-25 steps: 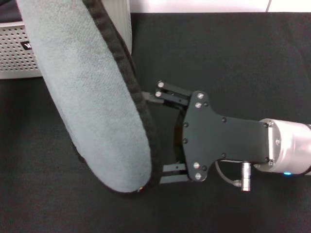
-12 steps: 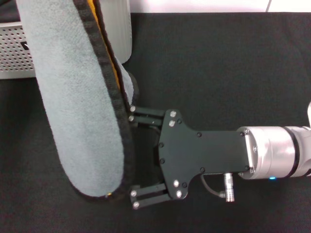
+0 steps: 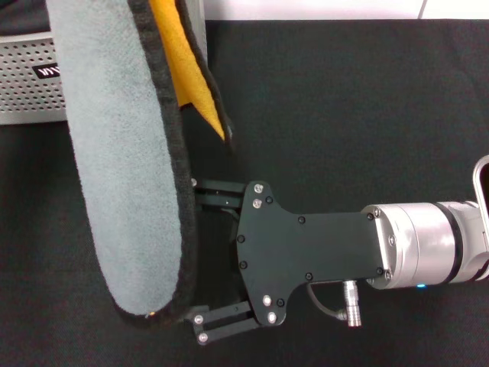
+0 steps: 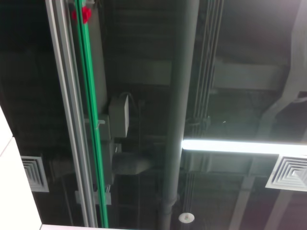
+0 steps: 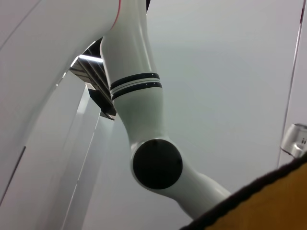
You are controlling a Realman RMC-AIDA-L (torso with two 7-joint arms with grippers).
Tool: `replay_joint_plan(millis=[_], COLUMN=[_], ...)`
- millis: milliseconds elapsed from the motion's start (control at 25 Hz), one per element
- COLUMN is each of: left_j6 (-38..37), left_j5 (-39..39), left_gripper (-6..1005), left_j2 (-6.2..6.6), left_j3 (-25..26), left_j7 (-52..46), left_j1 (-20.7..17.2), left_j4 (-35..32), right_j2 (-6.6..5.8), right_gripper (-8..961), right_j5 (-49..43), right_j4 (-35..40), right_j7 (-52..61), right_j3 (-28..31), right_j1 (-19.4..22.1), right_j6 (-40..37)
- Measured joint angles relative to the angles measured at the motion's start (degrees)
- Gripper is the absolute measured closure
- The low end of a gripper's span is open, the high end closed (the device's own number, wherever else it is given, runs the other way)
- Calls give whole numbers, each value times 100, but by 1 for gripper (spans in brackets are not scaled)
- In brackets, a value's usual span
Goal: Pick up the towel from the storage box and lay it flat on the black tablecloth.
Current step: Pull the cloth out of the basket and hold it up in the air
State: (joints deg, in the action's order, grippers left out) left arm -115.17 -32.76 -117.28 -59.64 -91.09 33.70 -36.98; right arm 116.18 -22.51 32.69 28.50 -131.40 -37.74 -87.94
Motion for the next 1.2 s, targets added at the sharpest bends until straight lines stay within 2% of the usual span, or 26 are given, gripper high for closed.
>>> replay_joint_plan(millis=[320,760,1200], left_j6=[131,321,320], left_j5=[-2,-116,-125], left_gripper=[976,976,977], left_j2=[96,94,106], left_j3=[12,27,107], left_j7=[104,252,252], left_j1=[3,-35,-199], left_j4=[25,84,86], right_j2=[0,4,-57], right_gripper=[219,220,221], right_j5=[-41,3,-64], right_j4=[0,-59,-216], right_j7=[32,33,158], right_j3=[-60,197,615], right_j1=[16,66,258], right_j6=[-2,-11,-103])
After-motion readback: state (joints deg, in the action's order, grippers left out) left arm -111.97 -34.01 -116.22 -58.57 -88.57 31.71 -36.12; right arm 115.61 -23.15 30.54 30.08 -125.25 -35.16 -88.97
